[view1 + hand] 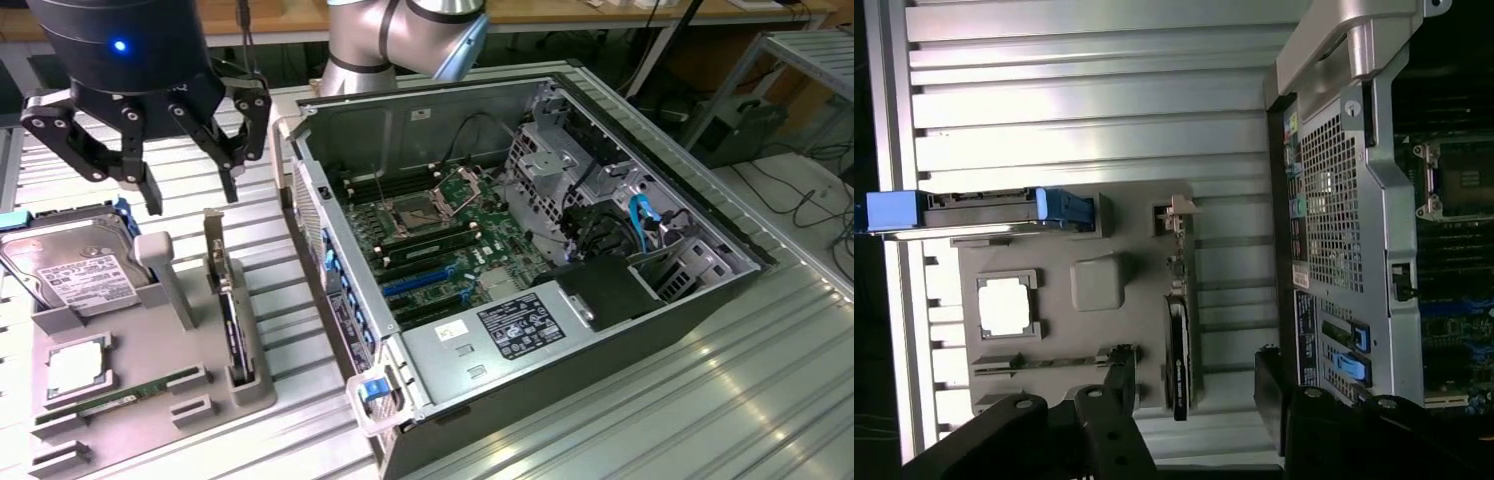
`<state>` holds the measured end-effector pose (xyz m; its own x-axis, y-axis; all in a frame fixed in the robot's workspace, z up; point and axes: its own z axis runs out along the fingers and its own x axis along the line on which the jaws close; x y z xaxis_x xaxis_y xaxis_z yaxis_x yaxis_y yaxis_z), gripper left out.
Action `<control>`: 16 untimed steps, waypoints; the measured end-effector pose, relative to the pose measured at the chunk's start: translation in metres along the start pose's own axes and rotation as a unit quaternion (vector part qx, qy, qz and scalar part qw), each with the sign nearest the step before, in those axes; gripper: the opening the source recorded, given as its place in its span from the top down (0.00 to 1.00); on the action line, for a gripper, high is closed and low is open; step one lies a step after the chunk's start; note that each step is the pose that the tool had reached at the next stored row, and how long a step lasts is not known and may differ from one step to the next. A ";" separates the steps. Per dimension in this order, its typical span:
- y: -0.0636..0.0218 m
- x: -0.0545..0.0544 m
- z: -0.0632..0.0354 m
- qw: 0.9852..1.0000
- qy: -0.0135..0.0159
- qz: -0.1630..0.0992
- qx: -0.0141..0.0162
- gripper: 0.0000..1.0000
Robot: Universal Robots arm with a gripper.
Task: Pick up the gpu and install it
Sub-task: 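Pick up the gpu and move the gpu toward the slot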
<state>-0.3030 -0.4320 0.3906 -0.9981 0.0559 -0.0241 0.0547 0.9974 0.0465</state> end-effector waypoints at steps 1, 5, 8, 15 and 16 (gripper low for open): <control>0.0009 0.000 0.0013 1.000 0.000 -0.004 0.000 0.40; 0.0018 0.001 0.0064 1.000 0.001 -0.018 0.001 0.40; 0.0010 0.002 0.0101 1.000 0.001 -0.026 0.001 0.40; -0.0011 0.003 0.0135 0.999 0.001 -0.037 0.002 0.40; -0.0014 0.003 0.0140 0.999 0.001 -0.038 0.002 0.40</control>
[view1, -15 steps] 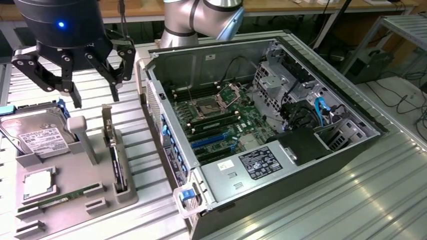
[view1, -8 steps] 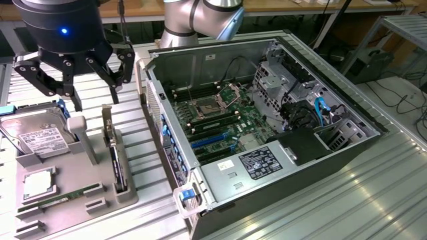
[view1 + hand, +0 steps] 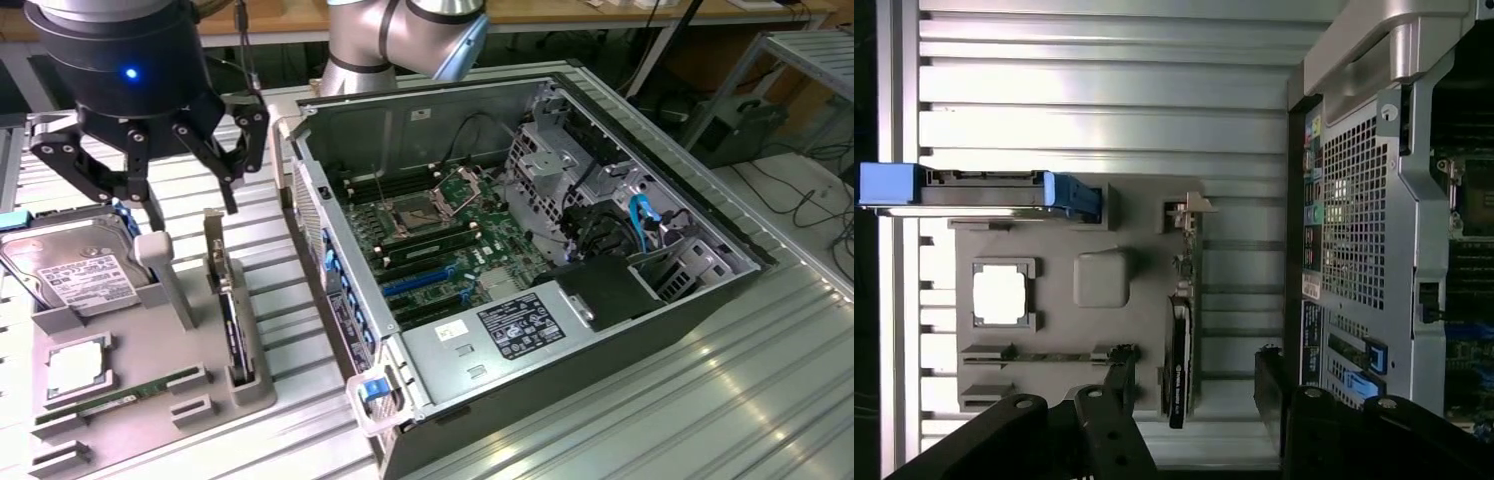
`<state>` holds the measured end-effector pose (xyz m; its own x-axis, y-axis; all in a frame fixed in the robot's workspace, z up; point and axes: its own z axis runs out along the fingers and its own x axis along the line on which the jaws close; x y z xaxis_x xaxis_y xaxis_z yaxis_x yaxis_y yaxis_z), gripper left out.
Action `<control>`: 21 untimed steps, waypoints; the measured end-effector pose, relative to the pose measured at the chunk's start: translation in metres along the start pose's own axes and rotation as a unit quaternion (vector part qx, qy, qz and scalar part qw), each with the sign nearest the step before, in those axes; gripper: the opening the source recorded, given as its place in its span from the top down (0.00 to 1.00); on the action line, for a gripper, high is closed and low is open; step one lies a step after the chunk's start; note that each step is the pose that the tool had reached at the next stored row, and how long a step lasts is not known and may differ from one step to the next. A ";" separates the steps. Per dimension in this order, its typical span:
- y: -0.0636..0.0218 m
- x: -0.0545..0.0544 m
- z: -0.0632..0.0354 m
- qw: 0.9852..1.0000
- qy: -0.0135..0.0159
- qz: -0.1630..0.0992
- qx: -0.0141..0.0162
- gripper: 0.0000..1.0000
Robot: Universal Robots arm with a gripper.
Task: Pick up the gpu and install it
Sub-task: 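Pick up the gpu and move the gpu toward the slot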
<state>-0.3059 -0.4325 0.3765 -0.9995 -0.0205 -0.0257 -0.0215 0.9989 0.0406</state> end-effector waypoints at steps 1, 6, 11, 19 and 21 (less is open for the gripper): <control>-0.0001 0.000 0.0004 1.000 0.000 -0.001 0.000 0.40; -0.0007 0.004 0.0028 1.000 0.000 -0.006 0.000 0.40; -0.0012 0.006 0.0051 1.000 0.000 -0.009 0.000 0.40; -0.0025 0.011 0.0106 1.000 0.001 -0.016 0.000 0.40; -0.0030 0.011 0.0117 1.000 0.001 -0.017 0.000 0.40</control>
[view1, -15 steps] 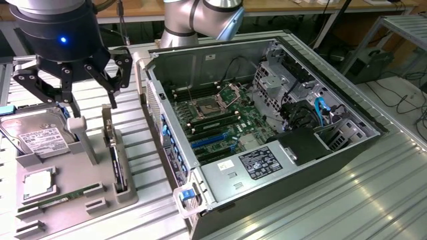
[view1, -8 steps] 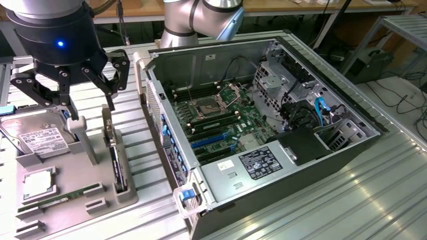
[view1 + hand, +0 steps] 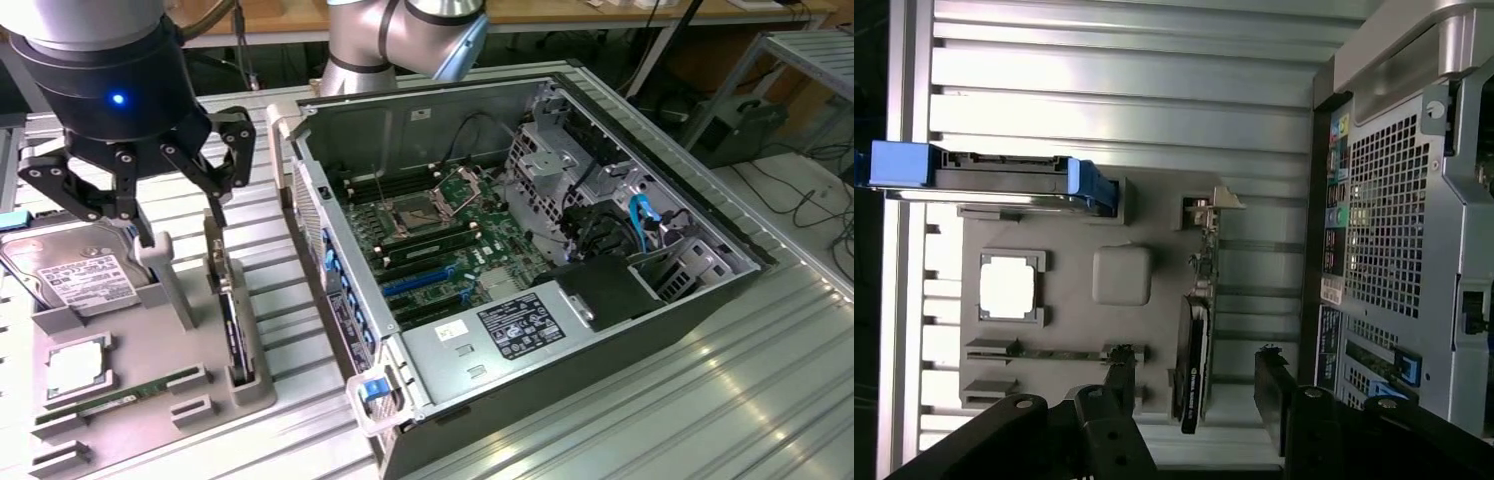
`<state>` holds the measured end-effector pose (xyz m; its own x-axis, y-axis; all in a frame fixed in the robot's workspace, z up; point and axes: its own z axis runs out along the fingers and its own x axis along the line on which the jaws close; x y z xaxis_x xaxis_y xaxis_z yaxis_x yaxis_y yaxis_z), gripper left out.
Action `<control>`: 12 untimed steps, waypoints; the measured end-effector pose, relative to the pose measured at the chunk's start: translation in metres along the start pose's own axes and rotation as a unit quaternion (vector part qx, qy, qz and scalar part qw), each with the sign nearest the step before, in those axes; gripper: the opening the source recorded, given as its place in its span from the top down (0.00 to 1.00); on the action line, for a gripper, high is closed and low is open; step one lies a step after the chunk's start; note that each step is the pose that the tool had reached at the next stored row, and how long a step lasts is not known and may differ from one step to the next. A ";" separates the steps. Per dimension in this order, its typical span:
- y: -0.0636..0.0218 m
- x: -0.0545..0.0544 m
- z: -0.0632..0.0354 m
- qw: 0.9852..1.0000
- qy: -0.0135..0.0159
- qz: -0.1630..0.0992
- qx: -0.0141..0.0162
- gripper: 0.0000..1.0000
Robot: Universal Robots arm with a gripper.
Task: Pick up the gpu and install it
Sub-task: 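Pick up the gpu and move the gpu toward the slot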
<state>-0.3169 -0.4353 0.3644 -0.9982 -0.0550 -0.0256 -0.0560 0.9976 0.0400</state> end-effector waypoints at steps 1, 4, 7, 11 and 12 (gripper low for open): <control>-0.0003 0.001 0.0008 1.000 0.000 -0.001 0.000 0.40; -0.0008 0.002 0.0025 1.000 0.000 -0.002 0.000 0.40; -0.0015 0.003 0.0045 1.000 0.000 -0.004 0.000 0.40; -0.0025 0.004 0.0065 1.000 0.000 -0.006 0.000 0.40; -0.0027 0.005 0.0070 1.000 0.000 -0.007 0.000 0.40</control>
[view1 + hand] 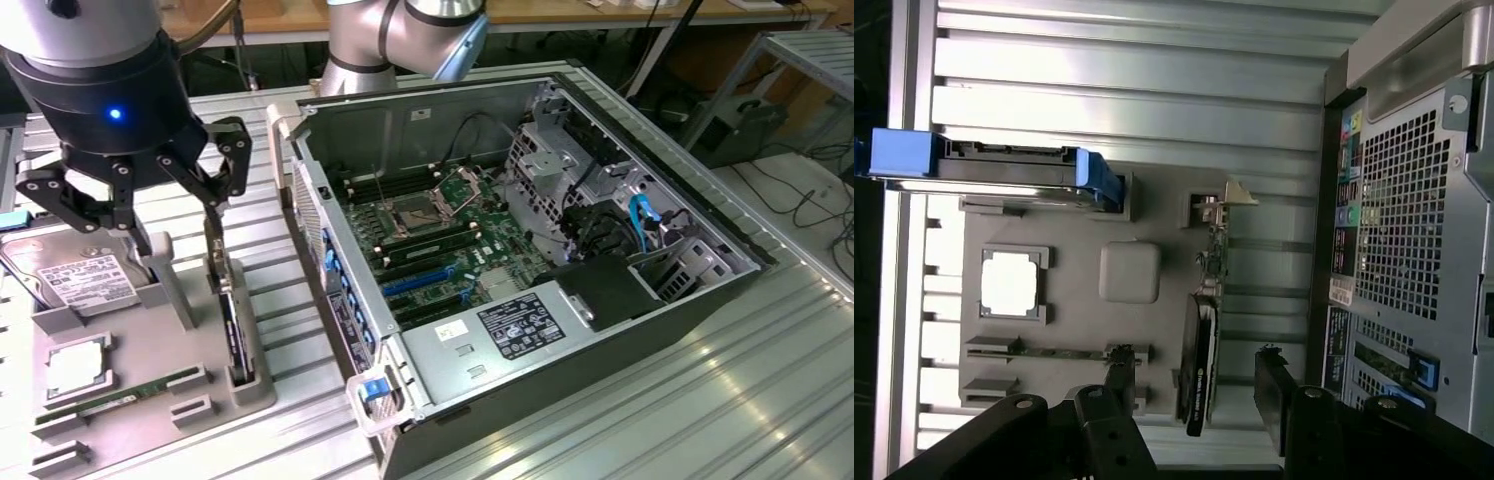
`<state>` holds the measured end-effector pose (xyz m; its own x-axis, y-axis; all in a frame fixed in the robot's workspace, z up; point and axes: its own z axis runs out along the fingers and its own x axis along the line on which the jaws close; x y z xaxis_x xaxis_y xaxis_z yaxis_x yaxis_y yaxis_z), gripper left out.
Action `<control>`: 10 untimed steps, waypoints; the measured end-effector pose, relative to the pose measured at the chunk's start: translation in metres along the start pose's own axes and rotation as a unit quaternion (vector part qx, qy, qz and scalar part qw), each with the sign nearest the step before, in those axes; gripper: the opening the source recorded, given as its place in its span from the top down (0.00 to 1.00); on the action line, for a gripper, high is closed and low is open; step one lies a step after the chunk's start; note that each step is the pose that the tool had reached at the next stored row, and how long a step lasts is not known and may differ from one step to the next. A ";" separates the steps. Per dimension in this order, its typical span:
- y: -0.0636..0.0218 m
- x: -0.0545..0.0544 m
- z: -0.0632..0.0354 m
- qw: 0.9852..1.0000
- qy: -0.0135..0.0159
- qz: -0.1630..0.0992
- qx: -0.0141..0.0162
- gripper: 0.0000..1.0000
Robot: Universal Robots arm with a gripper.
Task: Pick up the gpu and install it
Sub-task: 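Pick up the gpu and move the gpu toward the slot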
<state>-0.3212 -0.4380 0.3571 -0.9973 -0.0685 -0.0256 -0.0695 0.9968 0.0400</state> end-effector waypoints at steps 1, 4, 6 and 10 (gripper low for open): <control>-0.0003 0.000 0.0006 1.000 0.000 -0.001 0.000 0.40; -0.0009 0.001 0.0021 1.000 0.000 -0.002 0.000 0.40; -0.0013 0.002 0.0033 1.000 0.000 -0.004 0.000 0.40; -0.0020 0.003 0.0053 1.000 0.000 -0.006 0.000 0.40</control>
<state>-0.3237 -0.4399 0.3517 -0.9965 -0.0796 -0.0257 -0.0805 0.9959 0.0401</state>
